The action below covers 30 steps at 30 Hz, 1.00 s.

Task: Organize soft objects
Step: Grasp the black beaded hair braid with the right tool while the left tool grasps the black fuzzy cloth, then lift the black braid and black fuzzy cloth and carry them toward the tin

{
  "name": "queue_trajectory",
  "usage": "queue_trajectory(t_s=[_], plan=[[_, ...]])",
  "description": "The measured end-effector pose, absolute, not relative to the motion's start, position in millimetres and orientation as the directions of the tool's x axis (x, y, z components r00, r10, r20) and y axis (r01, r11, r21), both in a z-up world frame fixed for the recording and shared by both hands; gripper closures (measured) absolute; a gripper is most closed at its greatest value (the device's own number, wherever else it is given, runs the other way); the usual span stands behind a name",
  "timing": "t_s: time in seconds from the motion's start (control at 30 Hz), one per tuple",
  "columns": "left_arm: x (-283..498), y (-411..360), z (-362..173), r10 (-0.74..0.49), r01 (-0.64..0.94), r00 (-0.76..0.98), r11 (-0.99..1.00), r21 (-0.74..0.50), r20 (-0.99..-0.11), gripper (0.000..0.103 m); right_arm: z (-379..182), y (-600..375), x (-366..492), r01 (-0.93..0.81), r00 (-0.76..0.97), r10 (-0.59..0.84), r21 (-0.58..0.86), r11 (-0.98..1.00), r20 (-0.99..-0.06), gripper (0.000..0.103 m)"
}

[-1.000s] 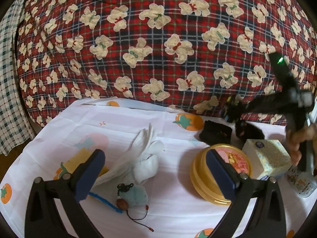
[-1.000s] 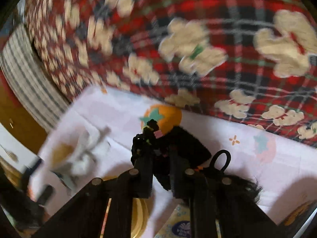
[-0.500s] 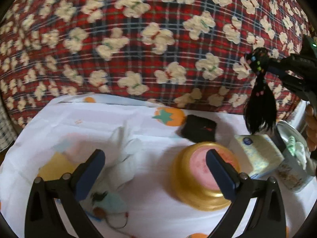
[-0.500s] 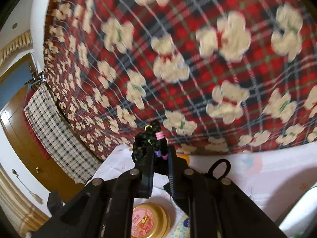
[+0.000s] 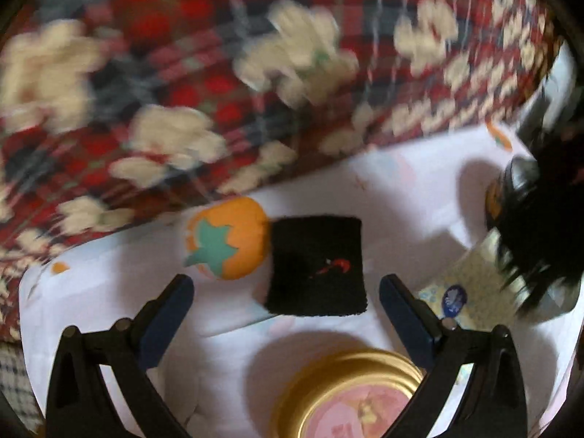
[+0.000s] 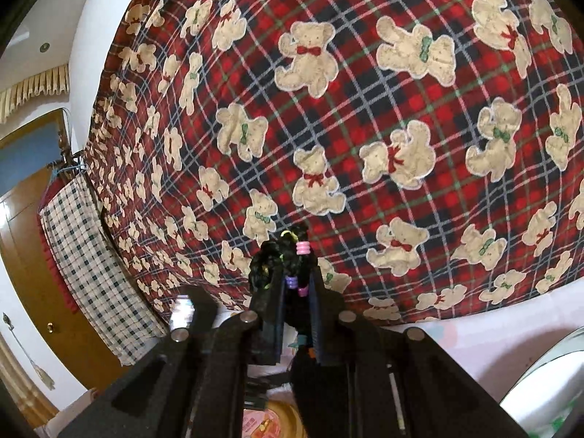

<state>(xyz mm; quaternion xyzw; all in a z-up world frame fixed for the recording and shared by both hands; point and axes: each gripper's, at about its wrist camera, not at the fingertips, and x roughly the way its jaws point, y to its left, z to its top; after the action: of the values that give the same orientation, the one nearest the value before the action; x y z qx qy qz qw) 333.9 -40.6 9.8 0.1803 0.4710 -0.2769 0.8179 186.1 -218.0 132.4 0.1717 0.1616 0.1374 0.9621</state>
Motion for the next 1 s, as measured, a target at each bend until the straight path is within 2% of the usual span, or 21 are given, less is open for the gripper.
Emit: queue_trajectory(t_s=[0.2,0.37,0.5,0.57,0.63,0.67,0.7,0.73,0.77,1.0], plan=[[351.4,-67.6,-29.3,-0.181,0.643,0.294,0.764,0.054,-0.938,0.0,133.3,-216.5,172.5,-0.224,0.911,0.316,0.324,0.919,-0.267,0.09],[356.4,-87.1,-50.6,-0.1,0.643,0.256,0.76,0.092,-0.962,0.0,130.7,-220.5,172.1,-0.241,0.902,0.341,0.345,0.907,-0.266,0.09],[365.0,-88.6,-59.2,-0.143,0.611,0.166,0.792,-0.012,-0.976,0.004,126.3,-222.2,173.0,-0.244,0.897,0.347,0.349,0.905,-0.273,0.09],[363.4,-89.3,-58.3,-0.146,0.612,0.174,0.791,-0.009,-0.974,0.005,124.4,-223.1,173.2,-0.244,0.896,0.349,0.352,0.904,-0.274,0.09],[360.5,-89.5,-55.5,-0.157,0.618,0.186,0.786,-0.009,-0.97,0.013,123.9,-223.3,173.9,-0.243,0.896,0.349,0.356,0.902,-0.275,0.09],[358.9,-88.6,-50.6,-0.169,0.62,0.199,0.784,-0.01,-0.965,0.028,123.1,-223.6,174.4,-0.242,0.895,0.35,0.358,0.902,-0.276,0.09],[356.7,-88.0,-45.6,-0.183,0.617,0.216,0.787,-0.011,-0.959,0.052,122.3,-223.8,174.8,-0.24,0.896,0.349,0.361,0.901,-0.276,0.09],[356.4,-87.1,-42.2,-0.187,0.607,0.232,0.795,-0.008,-0.955,0.067,121.5,-224.0,175.0,-0.238,0.896,0.348,0.363,0.901,-0.276,0.09],[356.3,-85.9,-40.6,-0.181,0.599,0.244,0.801,0.001,-0.953,0.072,120.7,-223.6,174.9,-0.236,0.896,0.347,0.363,0.901,-0.277,0.09],[345.6,-70.5,-26.1,-0.227,0.558,0.343,0.83,0.004,-0.911,0.073,122.0,-221.5,171.7,-0.23,0.899,0.338,0.355,0.906,-0.28,0.09]])
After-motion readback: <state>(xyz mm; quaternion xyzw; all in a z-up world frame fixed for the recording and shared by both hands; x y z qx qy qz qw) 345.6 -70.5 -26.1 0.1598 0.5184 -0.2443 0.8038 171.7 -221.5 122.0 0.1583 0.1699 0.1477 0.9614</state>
